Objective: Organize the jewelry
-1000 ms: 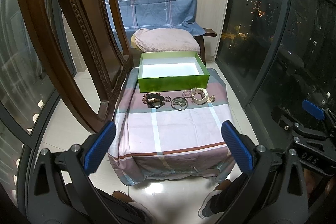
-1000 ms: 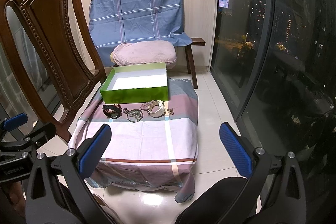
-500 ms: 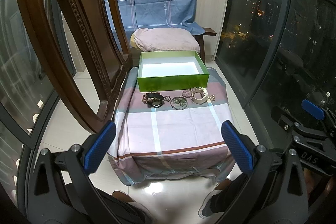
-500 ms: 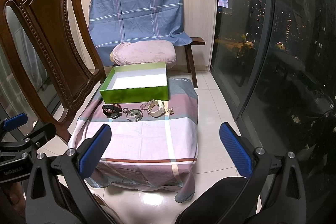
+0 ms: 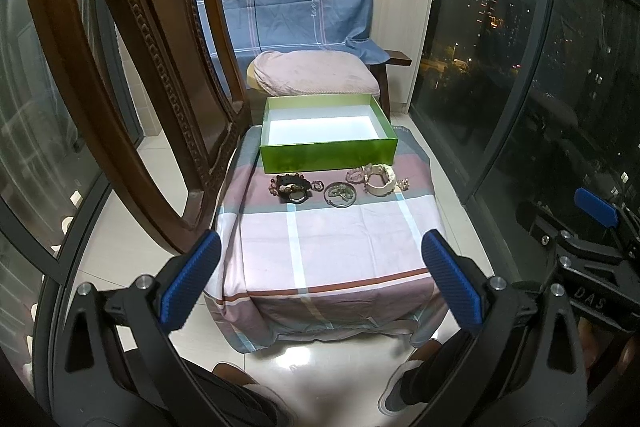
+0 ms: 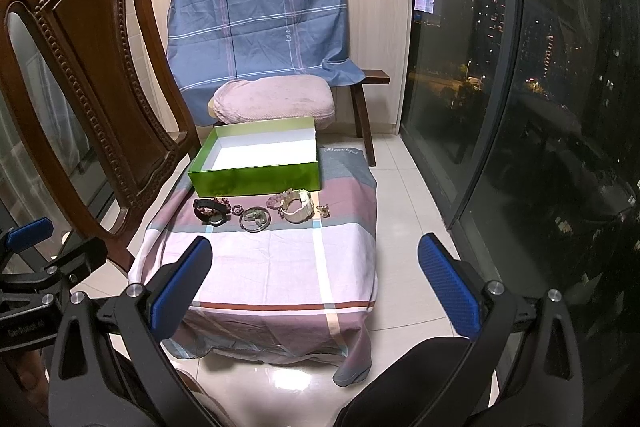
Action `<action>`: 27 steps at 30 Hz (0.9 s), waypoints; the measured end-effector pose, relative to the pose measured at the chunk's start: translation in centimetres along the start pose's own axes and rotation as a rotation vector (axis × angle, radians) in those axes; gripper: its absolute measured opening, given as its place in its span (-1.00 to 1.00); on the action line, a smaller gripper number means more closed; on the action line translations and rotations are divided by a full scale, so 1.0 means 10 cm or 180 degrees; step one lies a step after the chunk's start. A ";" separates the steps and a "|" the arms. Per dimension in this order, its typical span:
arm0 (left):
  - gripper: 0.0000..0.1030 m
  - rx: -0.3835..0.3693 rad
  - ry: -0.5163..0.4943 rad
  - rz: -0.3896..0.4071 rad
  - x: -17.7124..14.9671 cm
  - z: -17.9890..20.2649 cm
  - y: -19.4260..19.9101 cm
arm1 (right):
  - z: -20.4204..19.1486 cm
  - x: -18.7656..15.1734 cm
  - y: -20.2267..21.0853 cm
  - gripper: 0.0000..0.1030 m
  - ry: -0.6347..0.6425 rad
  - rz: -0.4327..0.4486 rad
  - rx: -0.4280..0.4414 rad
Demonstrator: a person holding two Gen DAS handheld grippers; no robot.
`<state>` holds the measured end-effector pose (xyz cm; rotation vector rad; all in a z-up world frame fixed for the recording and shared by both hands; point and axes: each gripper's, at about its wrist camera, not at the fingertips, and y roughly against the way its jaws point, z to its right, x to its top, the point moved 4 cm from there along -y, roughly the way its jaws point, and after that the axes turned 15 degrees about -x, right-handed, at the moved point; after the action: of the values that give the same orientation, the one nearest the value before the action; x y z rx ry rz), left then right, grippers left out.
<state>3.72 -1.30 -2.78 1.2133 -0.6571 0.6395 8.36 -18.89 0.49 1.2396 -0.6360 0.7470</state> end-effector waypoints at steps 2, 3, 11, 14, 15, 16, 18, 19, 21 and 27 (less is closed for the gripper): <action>0.93 -0.0002 0.0000 -0.0005 0.00 0.00 -0.01 | 0.00 0.00 0.00 0.95 0.0001 0.0007 -0.0007; 0.93 0.0000 0.0000 -0.0006 0.00 0.00 -0.01 | 0.01 0.00 0.00 0.95 0.0004 0.0002 -0.0001; 0.93 -0.0006 0.0010 -0.0024 0.01 -0.01 -0.04 | -0.01 -0.01 -0.02 0.95 -0.0001 -0.0014 -0.0002; 0.93 -0.0017 0.0016 -0.0036 0.00 -0.01 -0.06 | -0.01 -0.02 -0.03 0.95 -0.0003 -0.0022 -0.0004; 0.93 -0.0035 0.0022 -0.0040 0.00 -0.01 -0.06 | -0.01 -0.02 -0.04 0.95 -0.0004 -0.0027 -0.0002; 0.93 -0.0056 0.0031 -0.0040 0.00 -0.01 -0.07 | -0.01 -0.02 -0.05 0.95 -0.0007 -0.0030 0.0000; 0.93 -0.0176 0.0086 -0.0007 -0.01 -0.03 -0.09 | 0.00 -0.02 -0.07 0.95 -0.0028 -0.0034 0.0012; 0.93 -0.0244 0.0117 0.0014 -0.01 -0.04 -0.10 | 0.02 -0.03 -0.07 0.95 -0.0052 -0.0028 0.0029; 0.93 -0.0537 0.0303 -0.0072 -0.05 -0.10 -0.19 | 0.07 -0.02 -0.08 0.95 -0.0131 0.0033 0.0101; 0.93 -0.1155 0.1147 -0.0654 -0.37 -0.43 -0.68 | 0.21 0.00 -0.07 0.95 -0.0293 0.0504 0.0218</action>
<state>6.86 0.95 -10.68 0.7883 -0.3208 0.5212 8.84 -21.01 0.49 1.3028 -0.7965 0.8525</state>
